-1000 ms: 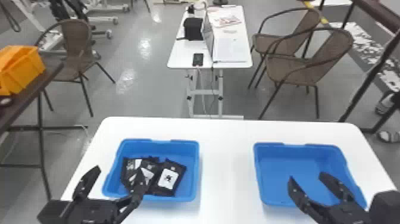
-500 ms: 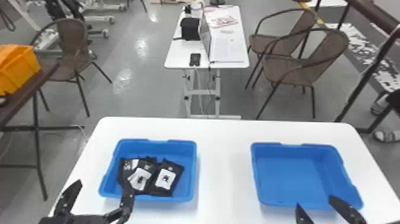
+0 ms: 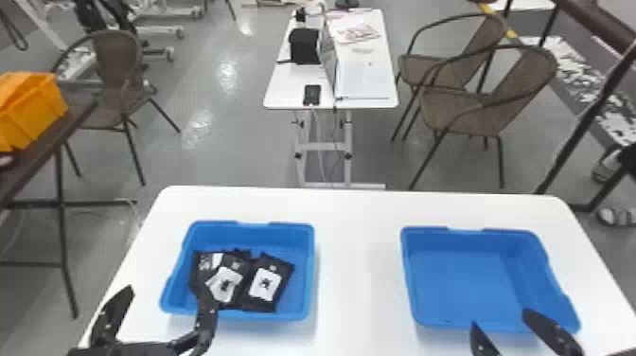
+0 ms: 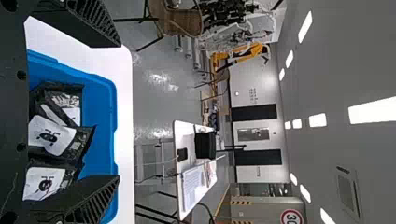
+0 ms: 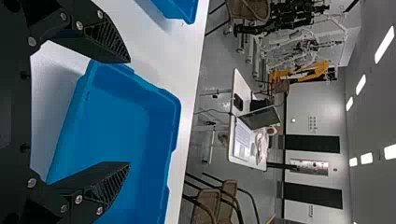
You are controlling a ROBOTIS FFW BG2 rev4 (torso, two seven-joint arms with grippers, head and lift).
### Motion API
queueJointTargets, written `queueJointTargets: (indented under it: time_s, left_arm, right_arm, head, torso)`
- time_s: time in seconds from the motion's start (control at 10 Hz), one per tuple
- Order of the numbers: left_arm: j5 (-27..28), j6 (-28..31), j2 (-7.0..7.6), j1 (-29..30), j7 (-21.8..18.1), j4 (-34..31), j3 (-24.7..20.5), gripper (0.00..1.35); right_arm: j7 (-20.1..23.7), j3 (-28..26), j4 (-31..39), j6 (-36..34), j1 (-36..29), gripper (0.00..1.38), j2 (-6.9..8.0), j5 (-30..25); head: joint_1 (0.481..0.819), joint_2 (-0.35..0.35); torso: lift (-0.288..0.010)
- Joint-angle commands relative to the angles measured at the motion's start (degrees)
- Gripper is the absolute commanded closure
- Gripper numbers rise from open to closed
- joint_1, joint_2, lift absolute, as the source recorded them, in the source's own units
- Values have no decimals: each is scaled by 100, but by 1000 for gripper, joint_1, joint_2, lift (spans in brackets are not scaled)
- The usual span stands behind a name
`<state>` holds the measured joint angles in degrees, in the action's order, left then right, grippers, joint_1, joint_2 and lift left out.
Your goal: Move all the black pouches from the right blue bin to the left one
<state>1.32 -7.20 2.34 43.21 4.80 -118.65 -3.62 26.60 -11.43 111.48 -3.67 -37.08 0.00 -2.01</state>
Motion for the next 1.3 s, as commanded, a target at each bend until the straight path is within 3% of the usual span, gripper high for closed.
queueJointTargets:
  time_s: [0.0, 0.1, 0.4, 1.2]
  left_arm:
    - [-70, -36, 91, 21, 82, 0, 37, -2]
    - [-114, -115, 188, 65, 346, 0, 133, -2]
    - [-202, -124, 408, 74, 530, 0, 248, -2]
    - [-228, -194, 364, 206, 618, -9, 274, -2]
  right_arm:
    - [12, 0, -4, -3, 16, 262, 5, -19]
    - [21, 0, -21, -3, 25, 262, 5, -19]
    - [21, 0, -21, -3, 25, 262, 5, -27]
    - [30, 9, -39, 15, 43, 262, 5, -27]
  head:
    - [695, 56]
    - [695, 57]
    - [695, 62]
    - [695, 57]
  torso:
    - [10]
    - [10]
    - [10]
    - [10]
